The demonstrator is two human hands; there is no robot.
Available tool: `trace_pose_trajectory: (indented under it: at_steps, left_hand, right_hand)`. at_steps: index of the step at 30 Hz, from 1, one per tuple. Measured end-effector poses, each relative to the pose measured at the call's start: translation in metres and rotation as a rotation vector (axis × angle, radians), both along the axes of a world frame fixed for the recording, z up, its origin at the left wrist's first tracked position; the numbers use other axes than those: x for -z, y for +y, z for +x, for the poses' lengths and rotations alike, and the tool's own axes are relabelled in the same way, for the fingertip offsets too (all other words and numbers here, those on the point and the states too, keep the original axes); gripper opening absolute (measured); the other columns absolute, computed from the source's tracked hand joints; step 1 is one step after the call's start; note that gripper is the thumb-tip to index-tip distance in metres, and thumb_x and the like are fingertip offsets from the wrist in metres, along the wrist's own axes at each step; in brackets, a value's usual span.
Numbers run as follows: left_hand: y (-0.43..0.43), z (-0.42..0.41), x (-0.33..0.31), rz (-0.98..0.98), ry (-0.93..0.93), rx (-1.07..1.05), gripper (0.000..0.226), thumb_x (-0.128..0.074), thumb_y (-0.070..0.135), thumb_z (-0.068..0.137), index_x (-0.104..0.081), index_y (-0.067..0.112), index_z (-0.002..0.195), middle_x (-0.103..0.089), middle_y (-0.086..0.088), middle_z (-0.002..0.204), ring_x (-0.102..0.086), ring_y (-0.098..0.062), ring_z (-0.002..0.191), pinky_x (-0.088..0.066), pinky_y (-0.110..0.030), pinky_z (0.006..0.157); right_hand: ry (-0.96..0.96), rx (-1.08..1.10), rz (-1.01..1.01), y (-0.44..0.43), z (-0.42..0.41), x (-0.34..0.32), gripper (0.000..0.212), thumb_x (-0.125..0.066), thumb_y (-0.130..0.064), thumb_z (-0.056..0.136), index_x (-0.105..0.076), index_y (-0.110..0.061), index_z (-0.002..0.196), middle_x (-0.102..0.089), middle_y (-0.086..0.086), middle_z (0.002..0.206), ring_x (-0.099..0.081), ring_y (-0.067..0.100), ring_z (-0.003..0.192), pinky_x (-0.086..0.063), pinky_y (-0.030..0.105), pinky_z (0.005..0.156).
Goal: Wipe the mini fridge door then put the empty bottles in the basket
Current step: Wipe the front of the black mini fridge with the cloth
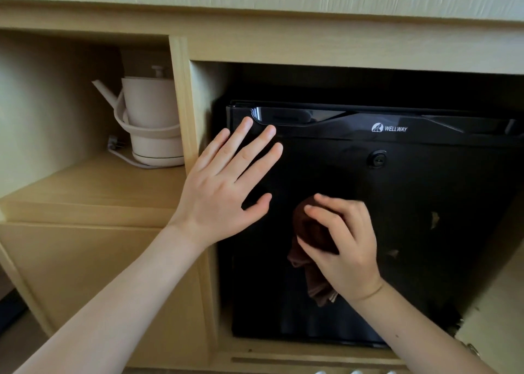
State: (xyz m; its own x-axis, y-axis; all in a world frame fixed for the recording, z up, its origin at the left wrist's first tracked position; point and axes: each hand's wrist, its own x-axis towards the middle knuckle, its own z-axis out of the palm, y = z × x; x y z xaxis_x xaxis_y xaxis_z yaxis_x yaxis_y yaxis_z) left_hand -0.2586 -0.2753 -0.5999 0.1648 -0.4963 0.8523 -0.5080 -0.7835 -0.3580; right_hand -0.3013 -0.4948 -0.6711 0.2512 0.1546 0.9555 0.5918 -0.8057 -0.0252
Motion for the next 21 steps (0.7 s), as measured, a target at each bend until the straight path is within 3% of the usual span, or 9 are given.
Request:
trace_pose_trajectory:
  at_steps: [3,10,16,21]
  left_hand:
    - [-0.008,0.000,0.004,0.046,0.014,0.034,0.064,-0.066,0.034,0.088,-0.048,0.015,0.146,-0.037,-0.001,0.156,-0.026,-0.027,0.148,-0.019,-0.047,0.122]
    - [-0.038,0.000,0.018,-0.113,0.132,0.147,0.073,-0.076,0.035,0.079,-0.050,0.016,0.144,-0.040,0.002,0.154,-0.020,-0.028,0.150,-0.009,-0.046,0.123]
    - [-0.047,0.002,0.028,-0.240,0.146,0.219,0.065,-0.075,0.032,0.082,-0.053,0.014,0.141,-0.039,0.002,0.151,-0.024,-0.027,0.149,-0.011,-0.041,0.123]
    - [-0.048,0.006,0.031,-0.242,0.098,0.219,0.067,-0.077,0.030,0.079,-0.055,0.012,0.139,-0.043,0.000,0.149,-0.029,-0.029,0.147,-0.017,-0.044,0.121]
  right_hand:
    - [0.008,-0.004,0.007,-0.018,-0.004,-0.003,0.045,-0.088,-0.006,0.072,-0.067,-0.004,0.111,-0.064,0.017,0.115,-0.059,0.028,0.105,-0.045,0.028,0.099]
    - [-0.121,0.099,0.387,-0.024,-0.008,-0.026,0.035,-0.084,-0.005,0.076,-0.067,0.006,0.105,-0.062,0.023,0.108,-0.059,0.026,0.109,-0.045,0.031,0.101]
    - [0.017,-0.031,0.142,-0.005,-0.003,-0.002,0.039,-0.085,-0.007,0.075,-0.069,-0.004,0.111,-0.061,0.016,0.116,-0.060,0.029,0.108,-0.050,0.036,0.098]
    - [-0.079,0.116,0.285,-0.061,-0.018,-0.025,0.035,-0.084,-0.006,0.075,-0.067,0.004,0.105,-0.063,0.019,0.108,-0.061,0.024,0.108,-0.045,0.027,0.101]
